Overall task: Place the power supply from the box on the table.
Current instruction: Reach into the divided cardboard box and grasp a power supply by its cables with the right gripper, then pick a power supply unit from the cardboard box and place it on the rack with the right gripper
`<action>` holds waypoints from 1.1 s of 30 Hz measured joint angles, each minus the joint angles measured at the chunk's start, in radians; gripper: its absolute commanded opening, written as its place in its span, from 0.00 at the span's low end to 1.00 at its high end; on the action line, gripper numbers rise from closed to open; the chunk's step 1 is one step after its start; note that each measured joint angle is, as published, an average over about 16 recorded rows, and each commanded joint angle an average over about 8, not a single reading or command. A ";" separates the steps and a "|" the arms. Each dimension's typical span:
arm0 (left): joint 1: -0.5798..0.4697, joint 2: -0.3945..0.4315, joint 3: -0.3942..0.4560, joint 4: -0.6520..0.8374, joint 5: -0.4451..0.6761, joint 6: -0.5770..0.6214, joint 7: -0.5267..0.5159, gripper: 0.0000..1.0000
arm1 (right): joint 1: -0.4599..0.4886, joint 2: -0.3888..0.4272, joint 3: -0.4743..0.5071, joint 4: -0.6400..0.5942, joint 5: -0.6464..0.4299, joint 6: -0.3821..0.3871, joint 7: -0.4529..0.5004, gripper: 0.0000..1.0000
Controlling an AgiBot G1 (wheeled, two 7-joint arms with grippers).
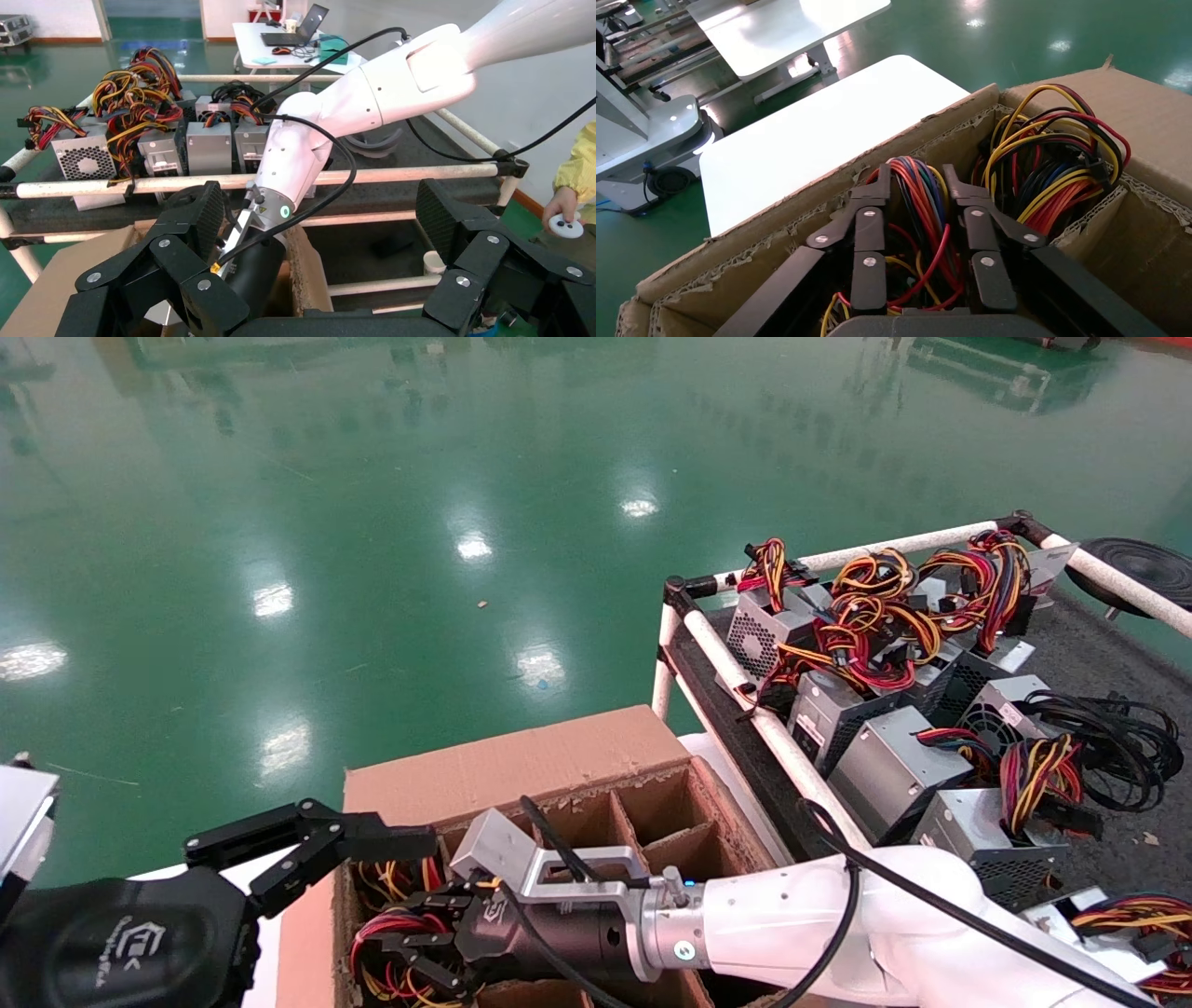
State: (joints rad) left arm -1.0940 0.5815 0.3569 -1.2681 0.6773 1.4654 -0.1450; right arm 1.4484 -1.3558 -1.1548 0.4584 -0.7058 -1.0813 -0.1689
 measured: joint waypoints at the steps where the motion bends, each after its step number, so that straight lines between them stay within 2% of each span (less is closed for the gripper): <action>1: 0.000 0.000 0.000 0.000 0.000 0.000 0.000 1.00 | 0.001 0.000 -0.002 -0.003 0.003 -0.003 -0.002 0.00; 11: 0.000 0.000 0.000 0.000 0.000 0.000 0.000 1.00 | 0.008 0.005 0.000 -0.039 0.069 -0.066 -0.006 0.00; 26: 0.000 0.000 0.000 0.000 0.000 0.000 0.000 1.00 | 0.005 0.013 0.076 -0.114 0.273 -0.323 0.073 0.00; 33: 0.000 0.000 0.000 0.000 0.000 0.000 0.000 1.00 | 0.012 0.016 0.096 -0.149 0.328 -0.377 0.108 0.00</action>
State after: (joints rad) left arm -1.0941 0.5814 0.3573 -1.2681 0.6770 1.4652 -0.1448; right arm 1.4604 -1.3396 -1.0593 0.3097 -0.3775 -1.4585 -0.0610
